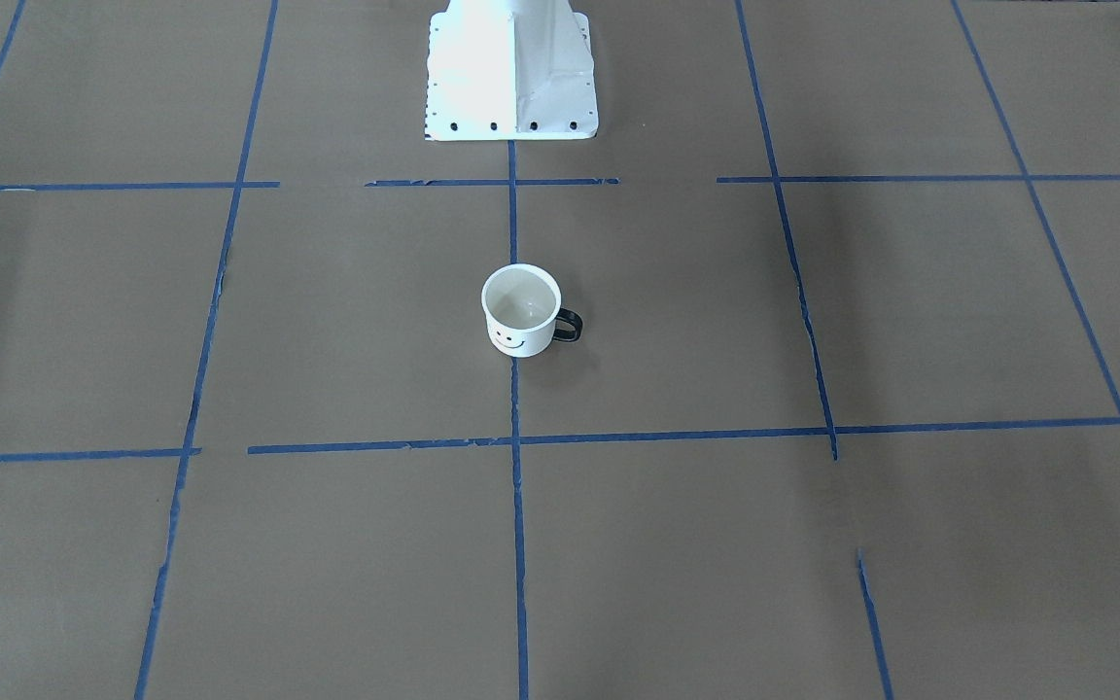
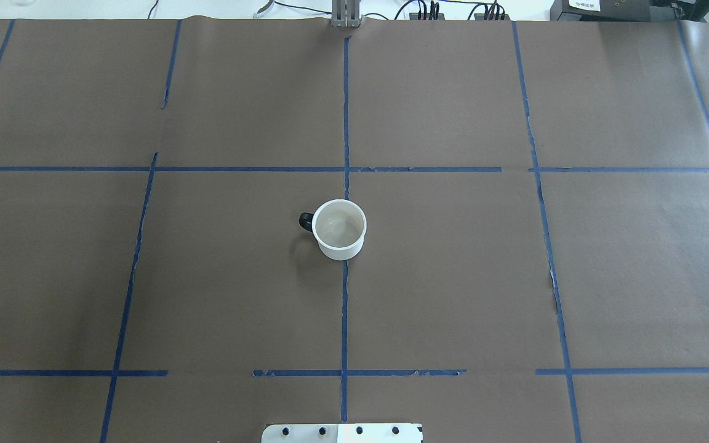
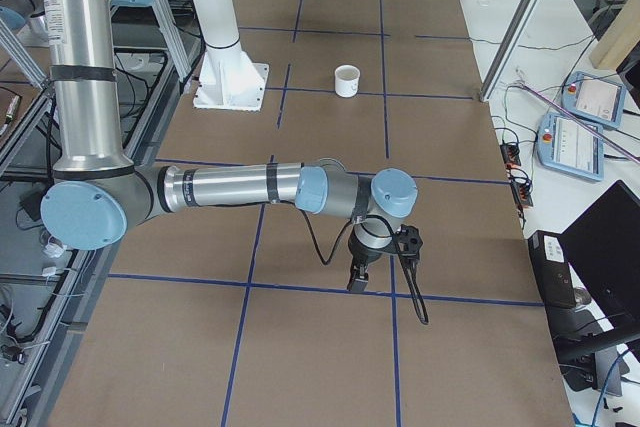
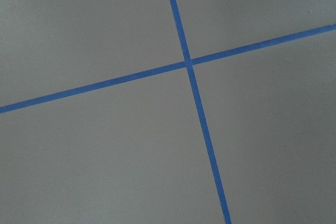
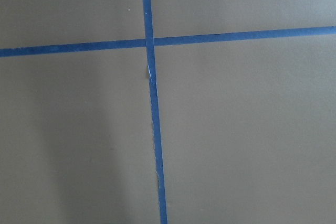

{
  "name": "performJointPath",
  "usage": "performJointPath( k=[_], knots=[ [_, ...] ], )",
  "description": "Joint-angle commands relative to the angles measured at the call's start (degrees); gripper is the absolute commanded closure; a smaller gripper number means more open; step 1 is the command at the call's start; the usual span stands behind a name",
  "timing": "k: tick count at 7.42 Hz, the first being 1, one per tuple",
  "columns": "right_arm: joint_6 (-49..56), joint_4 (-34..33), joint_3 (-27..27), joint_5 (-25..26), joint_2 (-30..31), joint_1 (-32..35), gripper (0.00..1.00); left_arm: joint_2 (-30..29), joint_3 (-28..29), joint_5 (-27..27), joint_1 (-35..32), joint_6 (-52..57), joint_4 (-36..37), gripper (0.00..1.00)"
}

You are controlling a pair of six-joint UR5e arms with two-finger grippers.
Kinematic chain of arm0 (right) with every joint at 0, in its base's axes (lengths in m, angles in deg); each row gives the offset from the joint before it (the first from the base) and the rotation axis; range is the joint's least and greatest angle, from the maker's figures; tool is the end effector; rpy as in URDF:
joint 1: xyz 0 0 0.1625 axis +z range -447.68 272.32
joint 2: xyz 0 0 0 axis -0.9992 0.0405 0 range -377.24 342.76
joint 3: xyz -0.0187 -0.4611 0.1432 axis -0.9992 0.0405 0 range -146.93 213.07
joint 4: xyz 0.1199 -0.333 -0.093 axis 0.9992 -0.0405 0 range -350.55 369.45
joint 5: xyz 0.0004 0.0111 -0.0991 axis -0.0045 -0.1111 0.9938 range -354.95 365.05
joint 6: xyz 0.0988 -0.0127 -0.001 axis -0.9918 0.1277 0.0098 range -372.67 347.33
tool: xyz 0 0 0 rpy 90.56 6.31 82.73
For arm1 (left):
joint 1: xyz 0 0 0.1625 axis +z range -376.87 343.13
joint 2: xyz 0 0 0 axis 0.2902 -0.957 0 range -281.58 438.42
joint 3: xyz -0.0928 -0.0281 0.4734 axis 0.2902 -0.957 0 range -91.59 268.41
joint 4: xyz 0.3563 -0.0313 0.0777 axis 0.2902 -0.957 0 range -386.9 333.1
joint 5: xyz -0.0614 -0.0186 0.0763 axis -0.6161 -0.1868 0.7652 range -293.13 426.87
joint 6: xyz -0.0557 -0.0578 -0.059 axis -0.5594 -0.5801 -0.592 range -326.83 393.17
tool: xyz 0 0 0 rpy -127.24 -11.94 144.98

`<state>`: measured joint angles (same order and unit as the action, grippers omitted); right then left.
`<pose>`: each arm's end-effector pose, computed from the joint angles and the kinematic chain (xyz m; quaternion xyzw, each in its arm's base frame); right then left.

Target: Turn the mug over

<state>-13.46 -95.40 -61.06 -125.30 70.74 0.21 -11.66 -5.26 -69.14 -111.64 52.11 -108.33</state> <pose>0.0524 -0.4452 0.6990 -0.0799 -0.3419 0.0153 0.9362 -0.0975 -0.4277 0.7008 0.0423 0.3901 0.0971 0.9147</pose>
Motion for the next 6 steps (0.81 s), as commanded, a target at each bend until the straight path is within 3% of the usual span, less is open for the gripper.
performJointPath(
  k=[1, 6],
  knots=[
    [0.0, 0.0, 0.0, 0.0, 0.0, 0.0, 0.00, 0.2, 0.6, -0.1, 0.0, -2.2, -0.9, 0.00],
    [0.0, 0.0, 0.0, 0.0, 0.0, 0.0, 0.00, 0.0, 0.1, 0.2, 0.1, -6.6, -3.4, 0.00]
  ],
)
